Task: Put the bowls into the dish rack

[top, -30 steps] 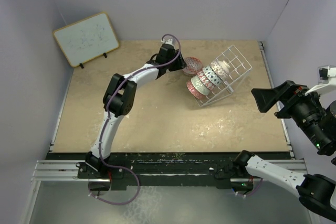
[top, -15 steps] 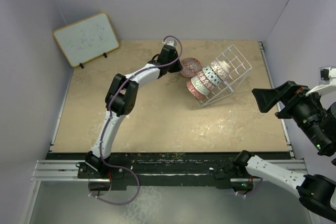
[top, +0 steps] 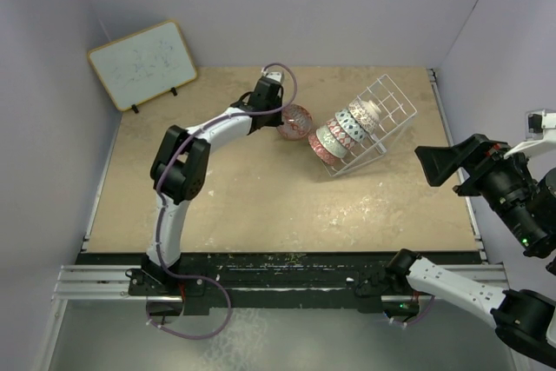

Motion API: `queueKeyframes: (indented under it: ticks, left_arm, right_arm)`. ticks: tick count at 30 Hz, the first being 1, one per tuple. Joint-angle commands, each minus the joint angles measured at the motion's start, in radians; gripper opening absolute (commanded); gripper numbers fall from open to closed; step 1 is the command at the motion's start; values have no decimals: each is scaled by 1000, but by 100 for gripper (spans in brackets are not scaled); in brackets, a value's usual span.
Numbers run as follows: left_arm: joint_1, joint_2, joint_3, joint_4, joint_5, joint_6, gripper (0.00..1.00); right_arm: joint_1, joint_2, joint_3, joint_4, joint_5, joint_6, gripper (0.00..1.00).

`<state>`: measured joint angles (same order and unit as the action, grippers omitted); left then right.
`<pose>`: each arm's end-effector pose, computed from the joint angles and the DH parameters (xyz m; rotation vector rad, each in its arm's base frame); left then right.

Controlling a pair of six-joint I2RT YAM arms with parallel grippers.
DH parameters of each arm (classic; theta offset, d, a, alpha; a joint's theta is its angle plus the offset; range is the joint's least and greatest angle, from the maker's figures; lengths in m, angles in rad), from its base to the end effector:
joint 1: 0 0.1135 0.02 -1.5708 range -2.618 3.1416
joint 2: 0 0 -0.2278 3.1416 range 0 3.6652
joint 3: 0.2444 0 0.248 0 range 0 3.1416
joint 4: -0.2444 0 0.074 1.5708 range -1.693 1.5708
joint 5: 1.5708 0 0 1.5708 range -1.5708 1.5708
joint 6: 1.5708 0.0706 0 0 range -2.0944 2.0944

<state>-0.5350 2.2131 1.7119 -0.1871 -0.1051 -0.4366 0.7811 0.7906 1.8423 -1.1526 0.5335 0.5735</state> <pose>0.4405 -0.2525 0.1413 0.0557 2.2851 -0.3976 0.0687 0.0175 0.5005 0.2331 1.6743 0.5801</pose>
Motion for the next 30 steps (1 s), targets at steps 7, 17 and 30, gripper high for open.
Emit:
queueKeyframes:
  ticks: [7,17,30]
  left_arm:
    - [25,-283,-124,-115,-36,165,8]
    - [66,-383,-310,-135,146,203,10]
    - [66,-390,-357,-121,212,204,29]
  right_arm:
    - [7,-7,-21,64,-15,1,100]
    - [8,-7,-43,86,-42,2,100]
    - [8,-17,-51,90,-46,8,100]
